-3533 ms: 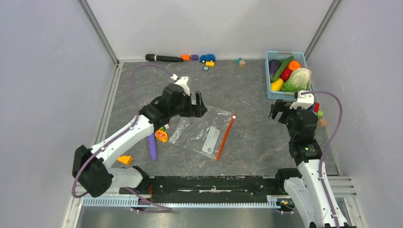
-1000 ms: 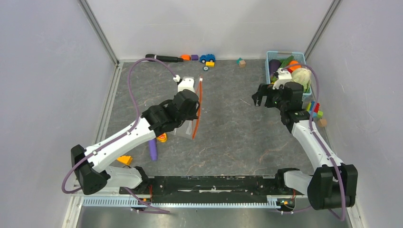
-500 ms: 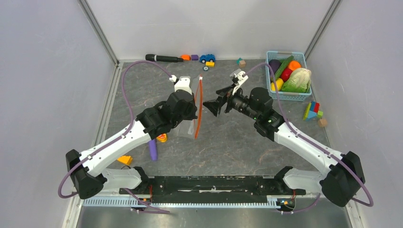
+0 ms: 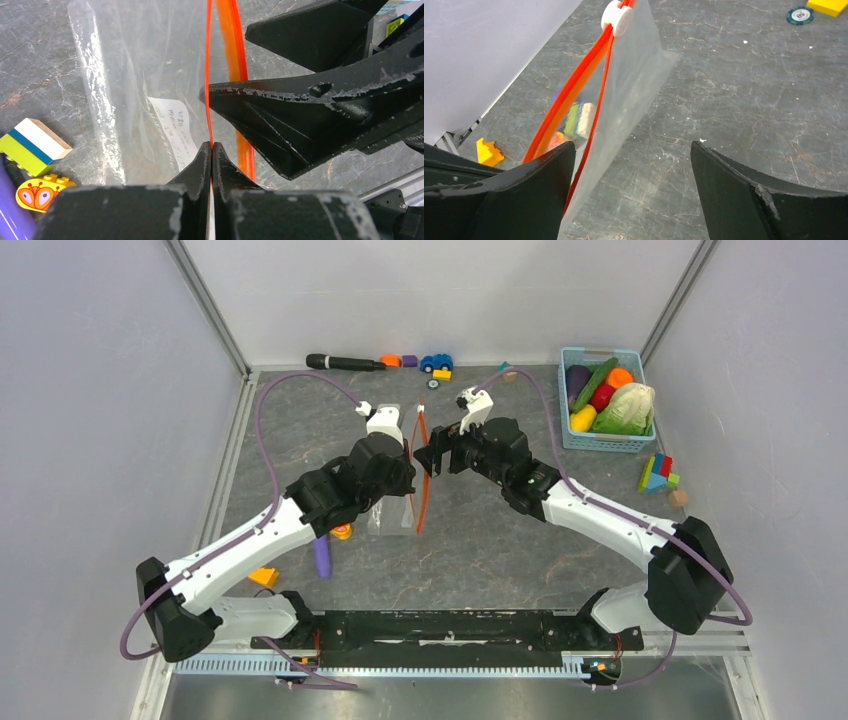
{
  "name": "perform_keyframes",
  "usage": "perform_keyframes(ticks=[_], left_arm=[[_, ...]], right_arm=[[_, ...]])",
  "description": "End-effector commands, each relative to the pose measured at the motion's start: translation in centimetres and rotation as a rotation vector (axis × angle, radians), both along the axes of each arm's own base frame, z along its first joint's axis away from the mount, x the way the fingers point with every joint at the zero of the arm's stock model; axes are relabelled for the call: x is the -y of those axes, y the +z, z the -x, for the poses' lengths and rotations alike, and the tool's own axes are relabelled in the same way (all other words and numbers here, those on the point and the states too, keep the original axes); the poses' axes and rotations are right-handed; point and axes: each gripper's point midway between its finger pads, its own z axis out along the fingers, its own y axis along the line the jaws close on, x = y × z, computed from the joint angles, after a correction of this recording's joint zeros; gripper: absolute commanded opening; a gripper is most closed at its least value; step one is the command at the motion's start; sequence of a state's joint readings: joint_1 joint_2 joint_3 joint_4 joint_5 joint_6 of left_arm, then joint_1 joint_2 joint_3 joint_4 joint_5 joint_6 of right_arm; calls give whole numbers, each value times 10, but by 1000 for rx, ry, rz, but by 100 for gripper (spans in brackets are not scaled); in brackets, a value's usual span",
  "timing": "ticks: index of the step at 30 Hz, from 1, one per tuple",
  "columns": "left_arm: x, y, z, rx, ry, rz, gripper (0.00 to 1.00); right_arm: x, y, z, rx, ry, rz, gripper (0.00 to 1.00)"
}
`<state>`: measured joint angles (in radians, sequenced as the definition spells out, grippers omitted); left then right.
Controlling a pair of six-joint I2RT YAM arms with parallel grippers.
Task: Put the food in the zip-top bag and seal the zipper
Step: Open the zipper of the food storage bag at the center of the board.
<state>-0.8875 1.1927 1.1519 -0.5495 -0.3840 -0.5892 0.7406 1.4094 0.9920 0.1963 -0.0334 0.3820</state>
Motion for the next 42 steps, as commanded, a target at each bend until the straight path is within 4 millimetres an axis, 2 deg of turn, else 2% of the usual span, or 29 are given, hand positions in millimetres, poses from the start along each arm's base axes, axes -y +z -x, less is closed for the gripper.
perform_keyframes(ticks=[1,6,9,10,13,16,17,18,24,32,38,40,42], left_arm=[[-5,16,-3,35,52,60,2],[-8,18,-4,37,70,65,2],[-9,21,-4,50,71,70,2],[-12,21,-5,55,82,61,2],[-31,17,-7,51,160,-1,2],[-58,13,-7,57,262,-73,2],[-70,12,-6,66,304,-98,2],[-79,12,-6,69,336,-120,2],[-136,5,-4,67,526,-244,2],[-190,-3,-4,28,671,-360,2],[-198,1,-2,30,702,-376,2],[-194,-2,-1,12,679,-362,2],[-183,-5,-3,-4,624,-340,2]], right_arm=[[3,10,-4,8,-59,-23,91],[-2,2,2,-4,-35,-16,89],[-11,-8,8,-29,-4,-13,81],[-14,-11,10,-33,2,-12,74],[-14,-18,12,-32,12,7,42],[1,-26,9,-21,-42,83,13],[8,-29,9,-13,-55,119,5],[12,-29,9,1,-55,146,1],[41,-48,14,13,-57,356,0],[92,-47,13,50,-141,495,0],[115,-41,8,51,-192,503,0],[111,-39,9,56,-166,484,0],[97,-40,15,59,-87,450,0]])
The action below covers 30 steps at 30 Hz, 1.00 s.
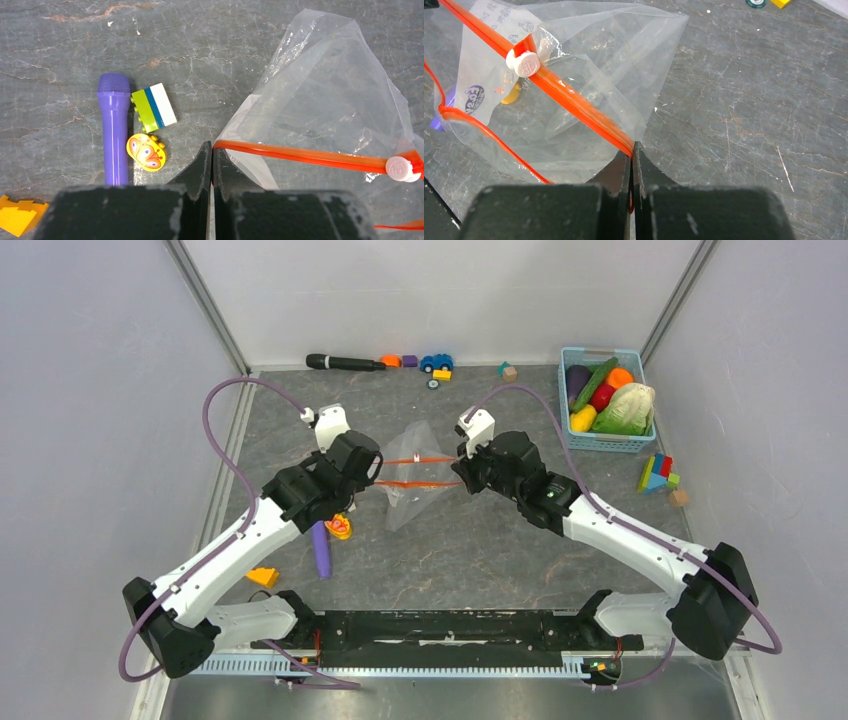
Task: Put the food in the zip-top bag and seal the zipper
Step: Open the zipper of the food storage bag at the center of the board, then move the bin to the center of the board.
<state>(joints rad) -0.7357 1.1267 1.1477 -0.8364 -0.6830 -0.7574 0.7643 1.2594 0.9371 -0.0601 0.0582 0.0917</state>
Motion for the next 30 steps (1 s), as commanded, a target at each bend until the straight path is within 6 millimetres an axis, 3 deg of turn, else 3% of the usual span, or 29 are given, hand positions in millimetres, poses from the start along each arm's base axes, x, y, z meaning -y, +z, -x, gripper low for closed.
perform_keyframes(ticks=[1,6,8,9,12,16,18,23,26,30], left_arm=[[-53,5,8,-13,95,-167,2],[24,-4,9,-5,-286,64,2],[45,-3,12,16,-377,146,2],[49,-3,13,18,-402,163,2],[48,-3,12,20,-383,167,2],[50,-2,10,16,-386,162,2],[49,-1,9,19,-378,160,2],[44,0,5,31,-347,145,2],[44,3,4,42,-341,148,2],[41,11,3,72,-331,153,2]], right_arm=[[40,-16,-10,-7,-72,95,0],[14,-9,-1,0,67,30,8],[5,0,2,16,115,-7,13],[0,5,3,25,137,-25,19],[-12,27,8,69,206,-88,50],[-16,63,14,163,239,-166,77],[-6,79,12,210,195,-191,98],[45,97,-16,214,-77,-265,98],[84,87,-44,170,-208,-256,98],[144,54,-85,99,-435,-131,98]])
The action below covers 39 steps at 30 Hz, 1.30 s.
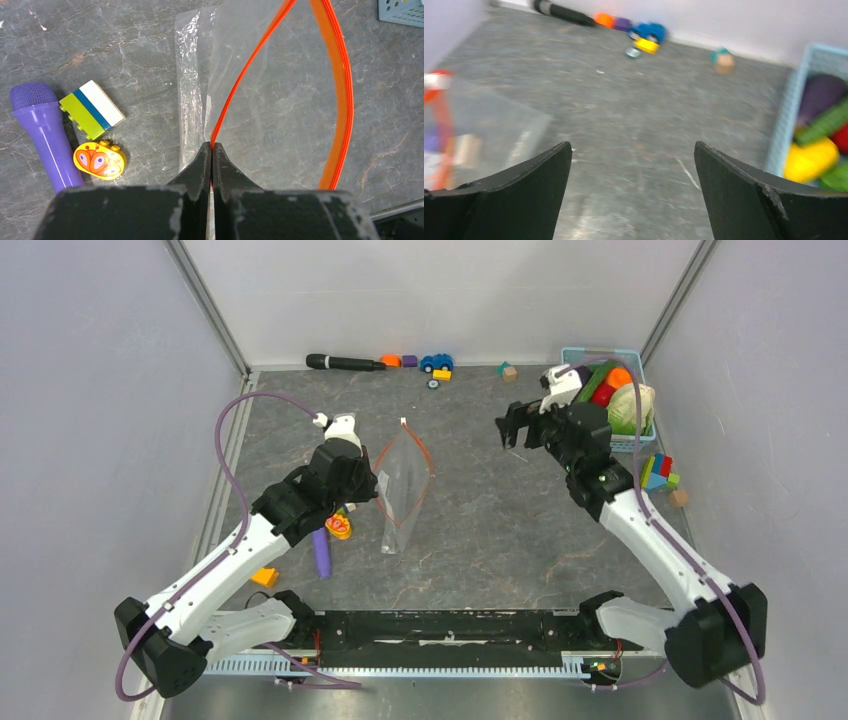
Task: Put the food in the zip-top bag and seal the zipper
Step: Move the bin to the center of the board.
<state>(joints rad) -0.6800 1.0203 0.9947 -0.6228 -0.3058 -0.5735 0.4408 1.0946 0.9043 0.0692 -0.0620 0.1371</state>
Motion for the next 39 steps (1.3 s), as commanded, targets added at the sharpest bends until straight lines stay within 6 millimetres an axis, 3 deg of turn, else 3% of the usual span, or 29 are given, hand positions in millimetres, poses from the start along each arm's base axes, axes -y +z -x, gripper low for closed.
perform_keyframes(ticks=[1,3,12,14,17,22,27,39], left_arm=[[-2,28,-11,103,12,21,2],[-5,33,-12,121,25,20,2],[-8,42,-9,144,28,40,2],[-8,42,-7,143,25,51,2],[-8,41,-6,138,28,54,2],[-2,37,-6,120,17,72,2],[0,32,-8,111,14,65,2],[8,21,-15,90,-1,53,2]], right_arm=[[68,-32,-45,-140,-276,78,98],[98,-49,-64,-196,-366,117,98],[173,-125,-148,-398,-460,250,98],[180,-146,-160,-435,-442,249,98],[166,-175,-167,-483,-342,255,96],[153,-196,-150,-504,-278,220,94],[145,-209,-119,-539,-267,174,93],[72,-239,-26,-677,-201,117,86]])
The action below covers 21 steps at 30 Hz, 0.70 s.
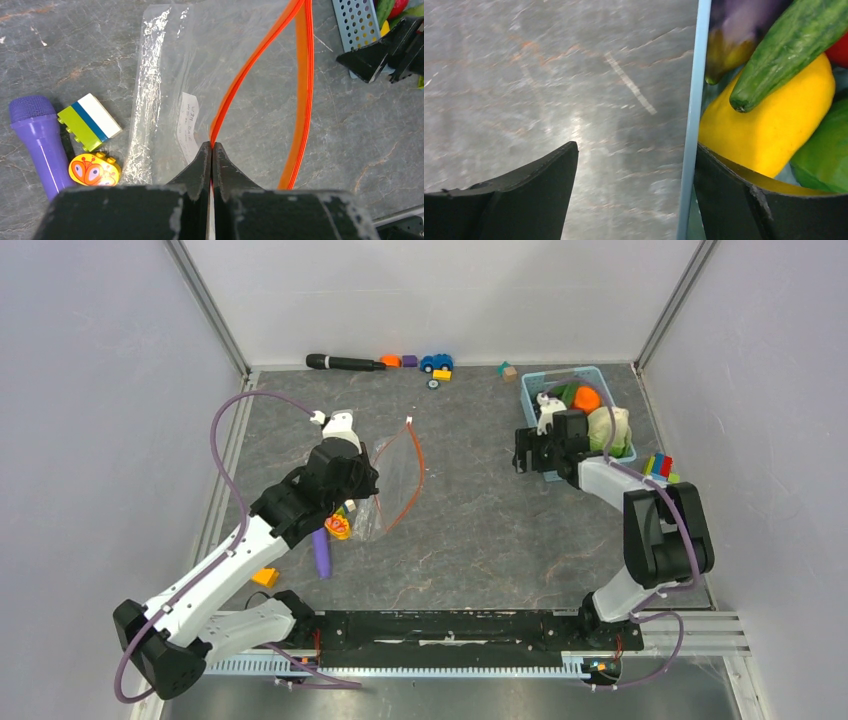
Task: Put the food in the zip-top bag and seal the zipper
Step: Move the bin to the center of the board.
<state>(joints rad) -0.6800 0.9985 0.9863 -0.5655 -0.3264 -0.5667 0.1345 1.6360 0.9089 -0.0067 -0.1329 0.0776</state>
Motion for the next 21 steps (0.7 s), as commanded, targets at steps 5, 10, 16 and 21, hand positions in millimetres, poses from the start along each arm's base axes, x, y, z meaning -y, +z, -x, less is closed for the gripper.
perform_keyframes(ticks=[5,10,16,21], left_arm=[[9,8,-8,28,-19,31,2],[8,8,-8,30,-10,33,2],[9,11,-7,30,-10,52,2],[8,9,-4,14,-10,56,2]], right_arm=[[-62,-16,72,-151,-89,-151,86],[-116,-5,96,-115,-139,-320,87],[-157,30,90,3,-189,-403,87],[-160,54,73,67,-156,-344,89]])
